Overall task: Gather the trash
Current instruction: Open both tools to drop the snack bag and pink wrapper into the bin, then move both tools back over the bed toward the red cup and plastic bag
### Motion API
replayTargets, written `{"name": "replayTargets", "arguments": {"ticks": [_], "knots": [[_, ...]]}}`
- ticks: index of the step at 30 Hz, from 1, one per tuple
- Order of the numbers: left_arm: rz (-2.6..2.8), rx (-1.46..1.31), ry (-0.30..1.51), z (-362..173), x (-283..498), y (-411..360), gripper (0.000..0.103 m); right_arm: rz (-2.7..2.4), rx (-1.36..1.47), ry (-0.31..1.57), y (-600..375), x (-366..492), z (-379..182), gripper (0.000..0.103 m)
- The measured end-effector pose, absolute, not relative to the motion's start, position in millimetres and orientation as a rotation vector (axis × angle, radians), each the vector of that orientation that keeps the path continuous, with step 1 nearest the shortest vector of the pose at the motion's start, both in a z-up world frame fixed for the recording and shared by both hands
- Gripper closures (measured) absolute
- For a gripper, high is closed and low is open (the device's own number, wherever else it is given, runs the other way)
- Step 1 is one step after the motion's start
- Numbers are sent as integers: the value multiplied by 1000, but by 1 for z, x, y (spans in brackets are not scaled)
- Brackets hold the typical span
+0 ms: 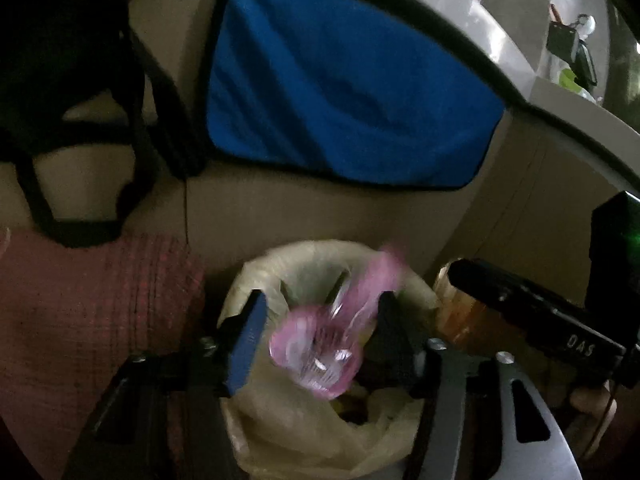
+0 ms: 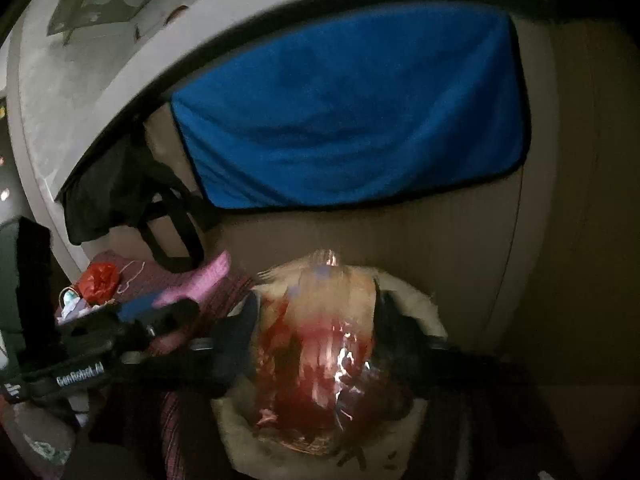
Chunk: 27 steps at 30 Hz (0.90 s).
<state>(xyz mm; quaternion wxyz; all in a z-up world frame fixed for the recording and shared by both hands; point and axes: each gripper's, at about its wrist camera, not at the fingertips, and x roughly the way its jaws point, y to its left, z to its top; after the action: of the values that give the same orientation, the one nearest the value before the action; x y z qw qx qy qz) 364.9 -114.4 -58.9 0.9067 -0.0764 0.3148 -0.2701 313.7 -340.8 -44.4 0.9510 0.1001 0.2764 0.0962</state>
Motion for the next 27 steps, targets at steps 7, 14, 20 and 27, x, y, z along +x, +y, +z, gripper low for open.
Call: {"name": "replayTargets", "arguments": {"ticks": [7,14,20,27], "knots": [[-526,-209,646,-53,367,-92,41,140,178,575,-340,306,-47,34],[-417,-201,556,-19,330,-35,41,151,116,532,-312,279,-25,34],[-255,-170,459,12,280,53,41,249,64,470,-252,250,-6,34],[-30,-208,408,30,229,182,41,489,25,556,-149,253,-8,33]]}}
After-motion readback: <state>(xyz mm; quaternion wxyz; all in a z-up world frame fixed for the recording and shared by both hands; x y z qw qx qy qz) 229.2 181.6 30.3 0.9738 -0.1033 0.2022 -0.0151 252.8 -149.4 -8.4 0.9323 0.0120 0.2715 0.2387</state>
